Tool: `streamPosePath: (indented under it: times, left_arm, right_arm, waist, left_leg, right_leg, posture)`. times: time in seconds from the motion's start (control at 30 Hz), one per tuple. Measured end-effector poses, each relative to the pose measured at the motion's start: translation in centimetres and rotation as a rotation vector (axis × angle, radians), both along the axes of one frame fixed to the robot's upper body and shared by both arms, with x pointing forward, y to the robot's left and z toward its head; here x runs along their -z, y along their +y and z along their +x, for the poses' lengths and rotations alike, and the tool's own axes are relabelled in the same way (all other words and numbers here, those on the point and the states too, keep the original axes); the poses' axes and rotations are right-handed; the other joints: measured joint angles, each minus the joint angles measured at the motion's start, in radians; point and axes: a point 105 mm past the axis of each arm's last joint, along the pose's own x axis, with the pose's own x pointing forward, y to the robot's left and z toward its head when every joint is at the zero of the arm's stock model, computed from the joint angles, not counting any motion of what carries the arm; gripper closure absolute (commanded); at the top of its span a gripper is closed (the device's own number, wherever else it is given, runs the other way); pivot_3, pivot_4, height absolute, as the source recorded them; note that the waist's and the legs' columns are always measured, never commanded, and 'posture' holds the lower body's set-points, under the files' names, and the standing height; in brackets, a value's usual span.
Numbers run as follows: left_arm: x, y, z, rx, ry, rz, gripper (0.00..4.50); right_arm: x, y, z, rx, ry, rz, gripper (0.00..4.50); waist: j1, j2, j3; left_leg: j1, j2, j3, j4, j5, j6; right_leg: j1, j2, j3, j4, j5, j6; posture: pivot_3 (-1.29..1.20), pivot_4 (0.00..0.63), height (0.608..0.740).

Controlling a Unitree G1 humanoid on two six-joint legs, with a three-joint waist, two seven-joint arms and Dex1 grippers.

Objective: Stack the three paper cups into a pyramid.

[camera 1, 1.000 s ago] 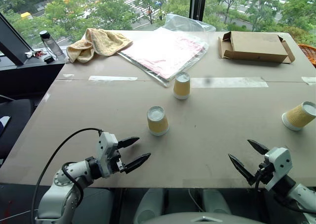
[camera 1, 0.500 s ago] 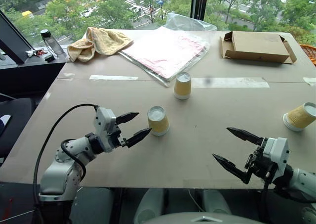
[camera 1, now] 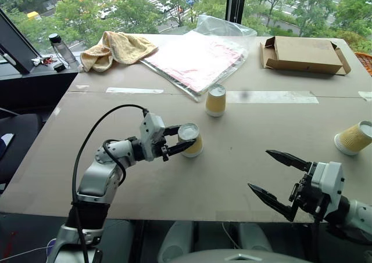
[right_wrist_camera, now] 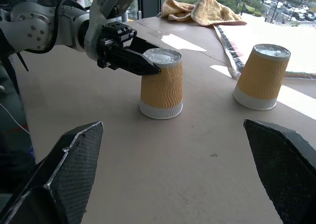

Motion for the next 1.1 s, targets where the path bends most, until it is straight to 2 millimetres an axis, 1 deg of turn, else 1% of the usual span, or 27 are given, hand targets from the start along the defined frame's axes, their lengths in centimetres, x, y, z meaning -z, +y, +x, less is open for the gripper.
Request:
streamPosePath:
  times: [0.17,0.33,0.47,0.57,0.77,0.93,1.1]
  left_arm:
    - [-1.0,-2.6,0.2,0.115,-0.021,-0.03,2.06]
    - [-1.8,-4.6,0.6,0.178,-0.035,-0.056,2.06]
    - [-1.3,-6.5,1.2,0.21,-0.018,-0.06,2.06]
    - [-0.6,-7.4,1.5,0.22,-0.015,-0.053,2.06]
    - [0.3,-7.1,2.0,0.197,-0.029,-0.027,2.06]
    - [0.4,-7.0,2.2,0.181,-0.043,-0.036,2.06]
    - [0.2,-7.2,3.0,0.134,-0.05,-0.042,2.06]
  right_arm:
    - [-0.2,-0.3,-0.4,0.084,-0.006,0.001,0.0]
    - [0.6,-0.9,-0.6,0.156,0.022,-0.01,0.0]
    - [1.1,-1.3,-0.9,0.202,0.034,-0.013,0.0]
    - [1.3,-1.5,-1.1,0.223,0.037,-0.014,0.0]
    - [1.5,-1.5,-1.3,0.237,0.035,-0.021,0.0]
    - [1.5,-1.4,-1.5,0.241,0.029,-0.017,0.0]
    - [1.5,-1.4,-1.5,0.238,0.031,-0.014,0.0]
  waist:
    - [0.004,0.0,0.0]
    - [0.004,0.0,0.0]
    - [0.004,0.0,0.0]
    - [0.002,0.0,0.0]
    - [0.002,0.0,0.0]
    - [0.002,0.0,0.0]
    - [0.004,0.0,0.0]
  left_leg:
    - [0.0,0.0,0.0,0.001,0.0,0.0]
    - [0.0,0.0,0.0,0.001,0.0,0.0]
    - [0.0,0.0,0.0,0.001,0.0,0.0]
    - [0.0,0.0,0.0,0.001,0.0,0.0]
    - [0.0,0.0,-0.001,0.001,0.0,0.0]
    - [0.0,0.0,0.0,0.002,0.0,0.0]
    - [0.0,0.0,-0.001,0.002,0.0,0.0]
  right_leg:
    - [0.0,0.004,0.0,0.0,0.0,0.0]
    - [0.0,0.005,0.0,0.001,0.0,0.0]
    - [0.0,0.005,0.0,0.001,0.0,0.0]
    - [0.0,0.006,0.0,0.001,0.0,0.0]
    - [0.0,0.006,0.0,0.001,0.0,0.0]
    - [0.0,0.005,0.0,0.001,0.0,0.0]
    - [0.0,0.005,0.0,0.002,0.0,0.0]
  posture:
    - [0.0,0.15,0.74]
    - [0.0,0.15,0.74]
    - [0.0,0.15,0.74]
    - [0.0,0.15,0.74]
    - [0.0,0.15,0.74]
    - [0.0,0.15,0.74]
    - [0.0,0.15,0.74]
